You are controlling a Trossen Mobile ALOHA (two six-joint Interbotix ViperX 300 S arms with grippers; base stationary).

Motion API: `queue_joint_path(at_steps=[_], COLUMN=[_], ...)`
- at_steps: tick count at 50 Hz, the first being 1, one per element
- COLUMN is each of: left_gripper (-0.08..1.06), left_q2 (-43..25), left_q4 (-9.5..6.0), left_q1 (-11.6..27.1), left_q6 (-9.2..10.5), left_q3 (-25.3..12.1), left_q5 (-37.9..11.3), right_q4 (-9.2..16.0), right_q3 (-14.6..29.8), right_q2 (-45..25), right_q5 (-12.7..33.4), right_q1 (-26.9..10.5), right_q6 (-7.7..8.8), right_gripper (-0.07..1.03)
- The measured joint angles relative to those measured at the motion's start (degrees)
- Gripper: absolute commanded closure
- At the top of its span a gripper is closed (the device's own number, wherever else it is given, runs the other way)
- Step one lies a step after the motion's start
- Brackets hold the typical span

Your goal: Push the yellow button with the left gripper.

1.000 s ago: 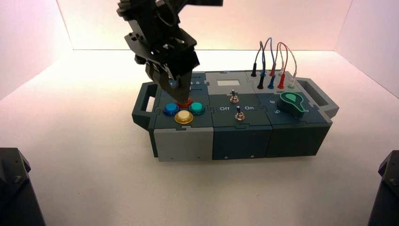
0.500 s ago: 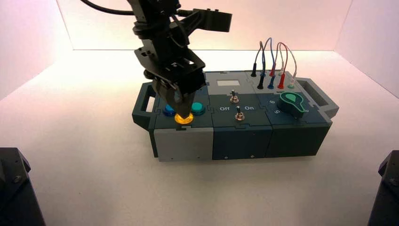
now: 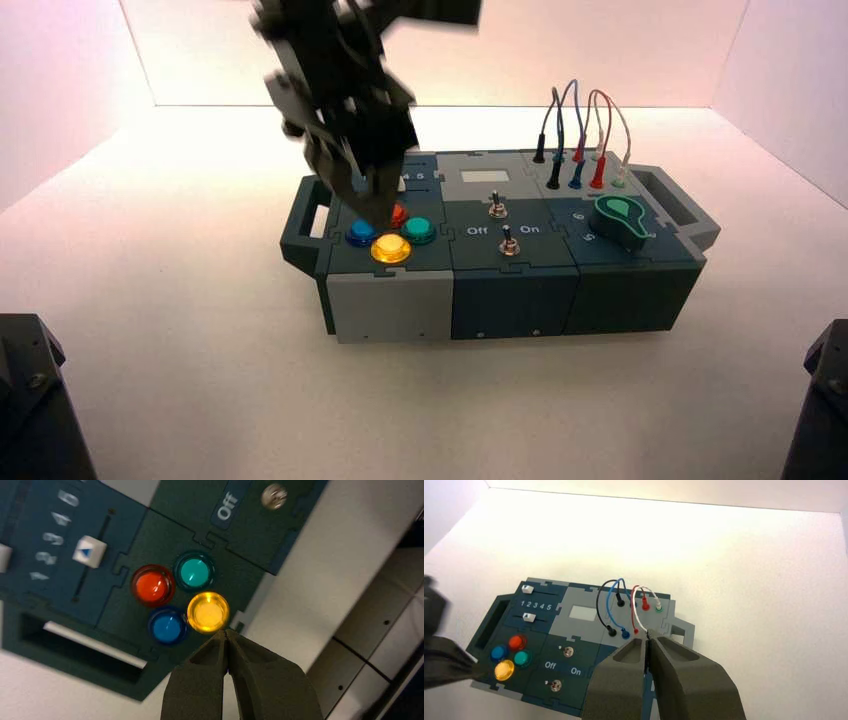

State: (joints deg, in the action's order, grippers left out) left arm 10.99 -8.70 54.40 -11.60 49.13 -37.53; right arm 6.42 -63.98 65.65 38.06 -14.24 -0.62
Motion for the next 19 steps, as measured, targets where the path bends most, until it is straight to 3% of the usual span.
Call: queue_joint_path(at_steps=[9,19], left_gripper=[1.01,1.01], left_q2=[6.6,6.9], left_q4=[0.09,0.09], left_q1=[-0.2,-0.2], left_q6=[1.49,2.72], left_q3=[1.1,2.5], left_q5=[-1.1,-1.2], right_q4=[0.0,0.0], right_q3=[0.0,0.0], right_q2=[-0.1,-0.2], right_q5=[0.4,0.7], right_q1=[0.0,-0.1], right_q6=[0.0,0.0], right_gripper=[0.99,0.99])
